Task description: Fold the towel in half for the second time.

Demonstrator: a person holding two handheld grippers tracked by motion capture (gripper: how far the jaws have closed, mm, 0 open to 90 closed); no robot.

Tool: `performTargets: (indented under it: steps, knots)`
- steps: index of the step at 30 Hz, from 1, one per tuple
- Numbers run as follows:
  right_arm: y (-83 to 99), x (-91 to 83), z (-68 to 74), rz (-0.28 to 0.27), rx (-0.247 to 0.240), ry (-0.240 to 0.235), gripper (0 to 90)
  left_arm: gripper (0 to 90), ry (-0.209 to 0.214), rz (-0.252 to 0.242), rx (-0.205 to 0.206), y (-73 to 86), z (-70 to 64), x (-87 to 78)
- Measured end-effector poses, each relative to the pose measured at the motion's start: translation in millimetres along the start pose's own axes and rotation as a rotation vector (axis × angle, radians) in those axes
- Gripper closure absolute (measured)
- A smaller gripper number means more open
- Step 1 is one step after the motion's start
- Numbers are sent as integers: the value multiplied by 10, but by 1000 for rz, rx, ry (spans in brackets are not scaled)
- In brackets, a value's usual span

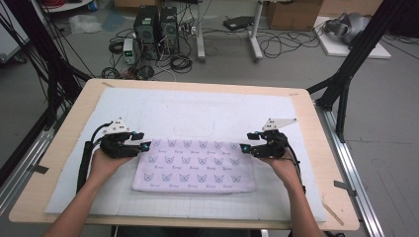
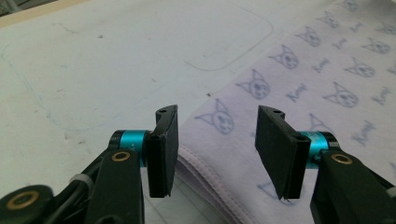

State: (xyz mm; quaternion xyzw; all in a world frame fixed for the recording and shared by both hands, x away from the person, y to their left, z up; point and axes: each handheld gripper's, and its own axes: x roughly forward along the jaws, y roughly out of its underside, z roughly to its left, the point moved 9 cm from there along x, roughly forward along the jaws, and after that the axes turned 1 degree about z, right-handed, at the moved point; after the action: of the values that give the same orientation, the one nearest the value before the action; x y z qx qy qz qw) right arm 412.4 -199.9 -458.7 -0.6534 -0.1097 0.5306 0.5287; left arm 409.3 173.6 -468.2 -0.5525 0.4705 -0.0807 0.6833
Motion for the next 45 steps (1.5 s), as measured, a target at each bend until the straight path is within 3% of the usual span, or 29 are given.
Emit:
performTargets:
  steps: [3, 7, 14, 17, 21, 24, 27, 31, 34, 37, 39, 45]
  knots:
    - [48, 92, -73, 15, 23, -1, 370, 456, 6, 41, -34, 83, 42, 97]
    - [153, 216, -141, 67, 35, 5, 358, 421, -22, 74, -53, 159, 119, 197]
    - [285, 368, -175, 133, 34, 7, 355, 401, -44, 113, -48, 224, 140, 264]
    - [298, 378, -169, 133, 40, 12, 357, 427, -36, 113, -58, 225, 149, 272]
    - [304, 378, -170, 123, 37, 15, 366, 428, -36, 152, -56, 189, 168, 293]
    - [308, 375, -155, 122, 30, 10, 438, 472, -19, 171, -58, 180, 153, 332]
    - [314, 367, -120, 115, 42, -19, 579, 570, 16, 166, -73, 175, 138, 330]
    - [300, 351, -51, 132, 30, -52, 768, 765, 23, 169, -40, 151, 92, 297]
    - [269, 340, -21, 137, 10, -41, 794, 810, 1, 163, -11, 122, 73, 273]
    - [189, 275, -35, 98, 1, -28, 801, 819, -39, 103, 3, 3, 103, 219]
    - [104, 233, -66, 76, 9, -14, 801, 821, -59, 65, -12, -104, 146, 182]
    - [-302, 187, -243, 35, 1, 49, 801, 821, -117, 11, -7, -455, 340, 109]
